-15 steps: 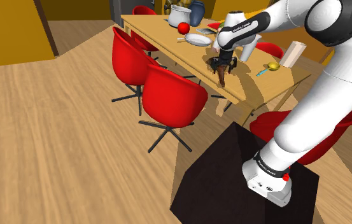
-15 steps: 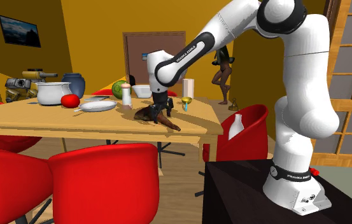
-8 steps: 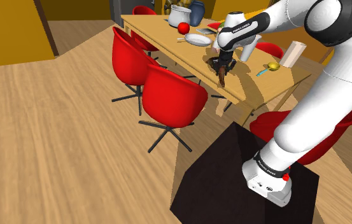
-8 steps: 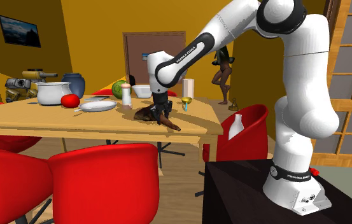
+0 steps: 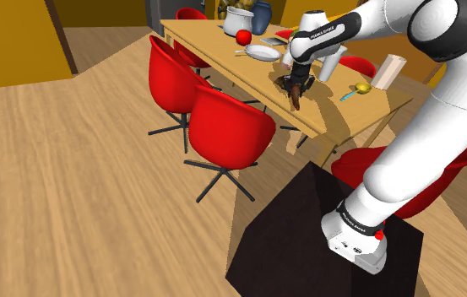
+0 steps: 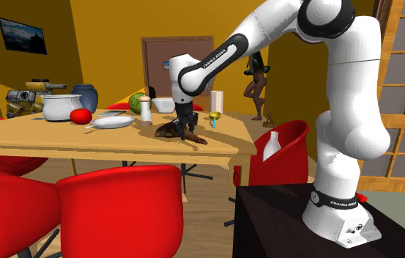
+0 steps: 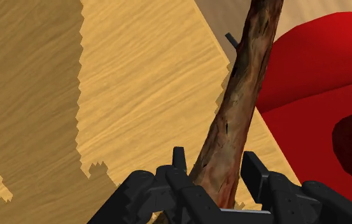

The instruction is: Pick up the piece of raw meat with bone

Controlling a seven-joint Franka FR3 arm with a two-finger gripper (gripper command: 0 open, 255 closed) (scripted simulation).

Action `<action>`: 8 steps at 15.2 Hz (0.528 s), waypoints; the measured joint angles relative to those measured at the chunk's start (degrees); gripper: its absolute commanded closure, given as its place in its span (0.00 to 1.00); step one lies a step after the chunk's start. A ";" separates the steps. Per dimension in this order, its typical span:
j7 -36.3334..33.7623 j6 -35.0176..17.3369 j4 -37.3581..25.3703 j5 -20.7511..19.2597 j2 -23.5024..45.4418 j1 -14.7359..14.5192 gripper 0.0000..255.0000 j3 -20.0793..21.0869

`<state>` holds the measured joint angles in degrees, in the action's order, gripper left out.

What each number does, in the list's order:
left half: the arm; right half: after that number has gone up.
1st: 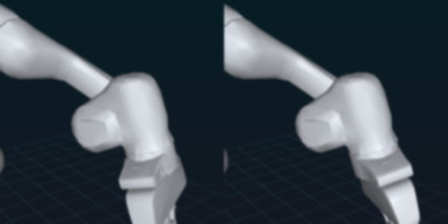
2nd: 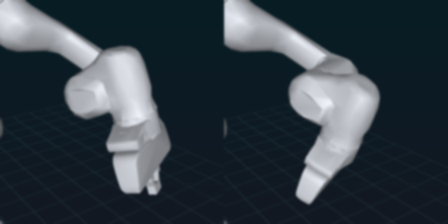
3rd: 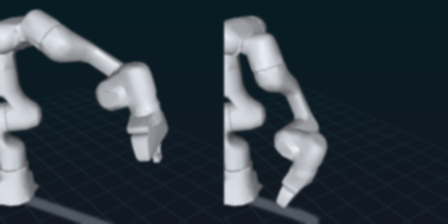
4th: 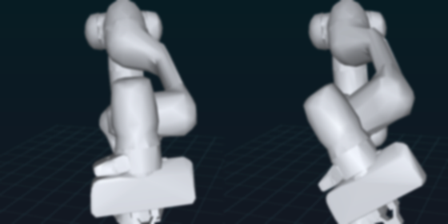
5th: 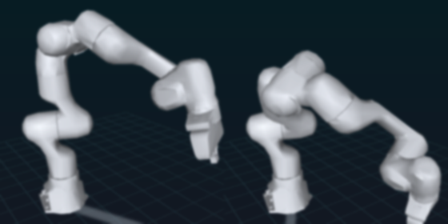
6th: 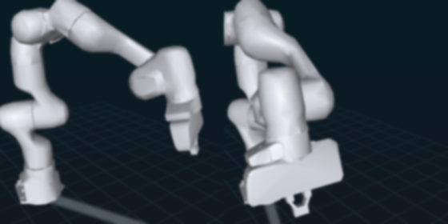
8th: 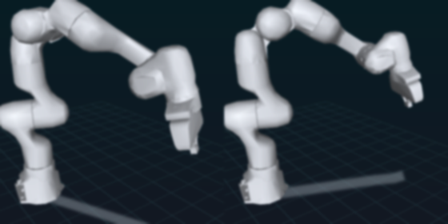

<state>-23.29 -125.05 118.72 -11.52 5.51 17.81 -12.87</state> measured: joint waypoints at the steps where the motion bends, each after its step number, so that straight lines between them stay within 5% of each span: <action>1: 0.11 0.59 -0.30 0.00 -0.30 0.00 1.00 -0.01; 8: 0.78 5.66 -3.21 0.04 -2.53 -0.16 1.00 0.07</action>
<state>-22.51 -119.39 115.51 -11.49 2.98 17.65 -12.79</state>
